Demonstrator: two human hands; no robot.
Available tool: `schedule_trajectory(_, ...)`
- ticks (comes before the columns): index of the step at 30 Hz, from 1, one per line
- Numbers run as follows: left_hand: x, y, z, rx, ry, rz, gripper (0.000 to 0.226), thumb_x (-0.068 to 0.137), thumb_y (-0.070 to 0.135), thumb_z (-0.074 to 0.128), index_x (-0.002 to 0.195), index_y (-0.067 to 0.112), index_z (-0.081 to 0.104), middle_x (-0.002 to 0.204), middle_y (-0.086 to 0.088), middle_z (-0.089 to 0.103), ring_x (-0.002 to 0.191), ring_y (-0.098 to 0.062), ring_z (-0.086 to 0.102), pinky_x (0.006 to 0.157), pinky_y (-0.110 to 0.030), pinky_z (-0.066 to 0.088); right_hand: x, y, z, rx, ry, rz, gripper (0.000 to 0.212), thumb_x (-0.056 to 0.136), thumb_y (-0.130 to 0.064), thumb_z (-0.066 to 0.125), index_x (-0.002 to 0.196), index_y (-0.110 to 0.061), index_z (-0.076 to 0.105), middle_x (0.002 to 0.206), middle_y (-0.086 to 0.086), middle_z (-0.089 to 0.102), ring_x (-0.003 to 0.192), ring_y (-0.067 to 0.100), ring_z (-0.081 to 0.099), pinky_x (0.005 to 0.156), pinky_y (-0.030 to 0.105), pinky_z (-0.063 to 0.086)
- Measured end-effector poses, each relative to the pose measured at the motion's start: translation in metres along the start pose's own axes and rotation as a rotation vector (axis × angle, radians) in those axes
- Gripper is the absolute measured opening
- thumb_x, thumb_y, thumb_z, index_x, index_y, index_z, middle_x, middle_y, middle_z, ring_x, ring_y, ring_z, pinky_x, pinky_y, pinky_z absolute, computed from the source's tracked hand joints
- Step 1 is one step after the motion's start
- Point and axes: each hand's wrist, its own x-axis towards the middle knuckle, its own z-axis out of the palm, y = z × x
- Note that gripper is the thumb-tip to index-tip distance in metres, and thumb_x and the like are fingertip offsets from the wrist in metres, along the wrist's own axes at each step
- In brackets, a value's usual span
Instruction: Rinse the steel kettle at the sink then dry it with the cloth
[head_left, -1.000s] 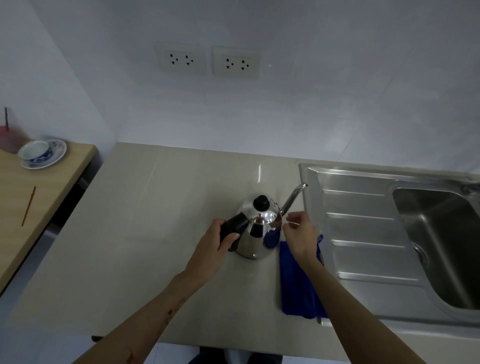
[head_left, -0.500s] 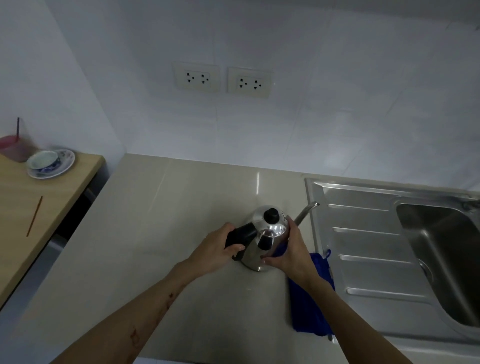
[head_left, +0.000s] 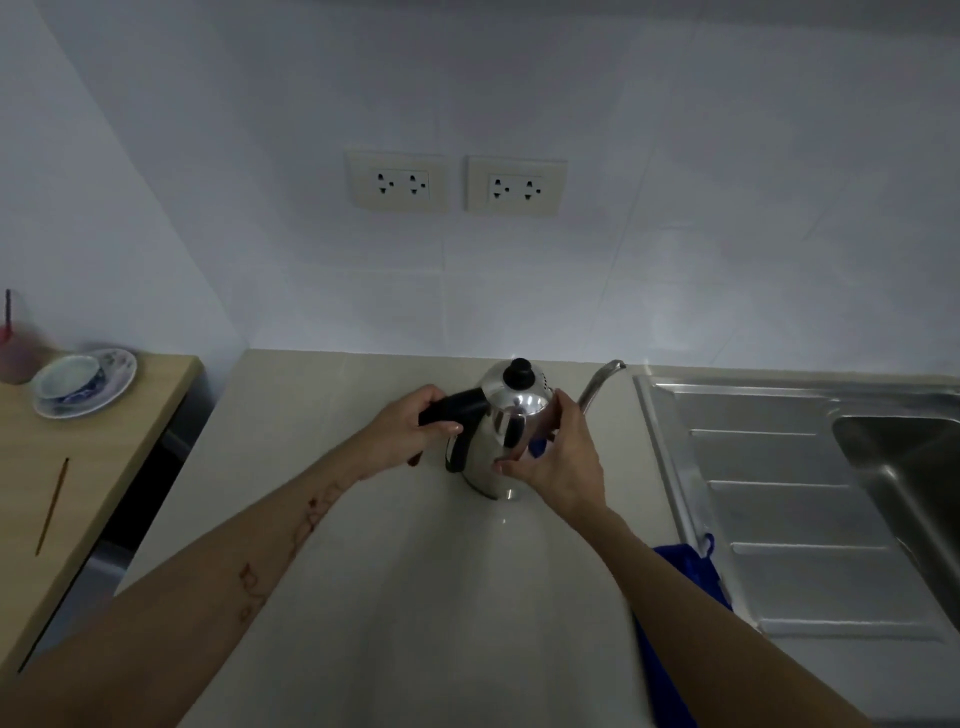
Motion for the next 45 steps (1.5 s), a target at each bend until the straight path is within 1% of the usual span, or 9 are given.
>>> schedule_trajectory(2, 0.020, -0.003, -0.017, -0.058, -0.037, -0.004, 0.019, 0.088, 0.024, 0.068, 0.102, 0.016, 0.058, 0.098, -0.022, 0.064, 0.085, -0.026, 0.055, 0.072, -0.039, 0.042, 0.017, -0.007, 0.011, -0.001, 0.041, 0.014, 0.112, 0.044, -0.048, 0.091, 0.137, -0.027, 0.030, 0.128, -0.006, 0.049, 0.111, 0.015, 0.055, 0.086, 0.039, 0.057)
schedule_trajectory(6, 0.055, -0.005, -0.040, -0.106, -0.080, -0.012, 0.023, 0.088, 0.019, 0.068, 0.106, 0.010, 0.057, 0.109, -0.013, 0.065, 0.103, -0.029, 0.057, 0.089, -0.040, 0.039, 0.046, -0.017, 0.027, 0.020, 0.099, 0.061, 0.103, 0.043, -0.045, 0.092, 0.129, -0.026, 0.038, 0.117, -0.007, 0.052, 0.092, 0.007, 0.058, 0.076, 0.039, 0.059)
schedule_trajectory(10, 0.081, -0.006, -0.052, -0.124, -0.140, -0.016, 0.016, 0.093, 0.014, 0.062, 0.108, 0.013, 0.057, 0.109, -0.006, 0.063, 0.107, -0.020, 0.056, 0.092, -0.033, 0.040, 0.065, -0.016, 0.038, -0.006, 0.130, 0.103, 0.107, 0.036, -0.055, 0.087, 0.126, -0.025, 0.039, 0.120, -0.006, 0.053, 0.101, 0.015, 0.060, 0.074, 0.045, 0.059)
schedule_trajectory(26, 0.102, -0.017, -0.058, -0.087, -0.196, -0.004, 0.020, 0.095, 0.013, 0.058, 0.114, 0.013, 0.054, 0.112, -0.005, 0.060, 0.101, -0.011, 0.055, 0.082, -0.020, 0.042, 0.075, -0.013, 0.052, -0.015, 0.134, 0.155, 0.105, 0.042, -0.050, 0.088, 0.129, -0.023, 0.035, 0.125, -0.005, 0.049, 0.112, 0.018, 0.054, 0.079, 0.047, 0.057)
schedule_trajectory(30, 0.099, -0.017, -0.054, 0.002, -0.138, 0.005, 0.023, 0.096, 0.020, 0.058, 0.118, 0.015, 0.053, 0.109, -0.004, 0.060, 0.098, -0.015, 0.055, 0.084, -0.026, 0.044, 0.074, -0.014, 0.052, -0.014, 0.103, 0.125, 0.113, 0.048, -0.045, 0.090, 0.138, -0.019, 0.027, 0.133, 0.001, 0.045, 0.120, 0.023, 0.050, 0.086, 0.048, 0.055)
schedule_trajectory(35, 0.087, -0.021, -0.039, 0.186, 0.026, 0.082, 0.033, 0.097, 0.025, 0.056, 0.127, 0.017, 0.046, 0.096, 0.005, 0.057, 0.084, -0.016, 0.054, 0.066, -0.024, 0.044, 0.067, -0.015, 0.042, -0.001, 0.047, 0.110, 0.103, 0.052, -0.052, 0.085, 0.134, -0.019, 0.032, 0.125, 0.003, 0.051, 0.118, 0.026, 0.051, 0.091, 0.045, 0.054)
schedule_trajectory(39, 0.072, -0.020, -0.023, 0.376, 0.168, 0.111, 0.055, 0.097, 0.023, 0.056, 0.144, 0.007, 0.032, 0.131, -0.012, 0.049, 0.115, -0.022, 0.049, 0.092, -0.025, 0.037, 0.050, -0.018, 0.020, -0.056, -0.034, 0.069, 0.095, 0.075, -0.046, 0.077, 0.146, -0.020, 0.020, 0.147, 0.002, 0.037, 0.136, 0.025, 0.035, 0.100, 0.042, 0.042)
schedule_trajectory(41, 0.062, -0.016, -0.015, 0.450, 0.240, 0.106, 0.054, 0.098, 0.023, 0.055, 0.142, 0.003, 0.032, 0.132, -0.017, 0.047, 0.123, -0.032, 0.046, 0.098, -0.030, 0.033, 0.042, -0.021, 0.007, -0.104, -0.064, 0.044, 0.083, 0.082, -0.047, 0.069, 0.146, -0.020, 0.023, 0.150, 0.003, 0.036, 0.137, 0.025, 0.035, 0.099, 0.043, 0.042)
schedule_trajectory(45, 0.042, -0.001, -0.001, 0.686, 0.320, -0.011, 0.057, 0.100, 0.035, 0.045, 0.145, 0.003, 0.030, 0.148, -0.022, 0.038, 0.139, -0.041, 0.030, 0.118, -0.051, 0.021, 0.026, -0.027, -0.026, -0.226, -0.136, 0.000, 0.069, 0.087, -0.052, 0.059, 0.141, -0.017, 0.035, 0.147, 0.005, 0.042, 0.134, 0.025, 0.039, 0.101, 0.042, 0.042)
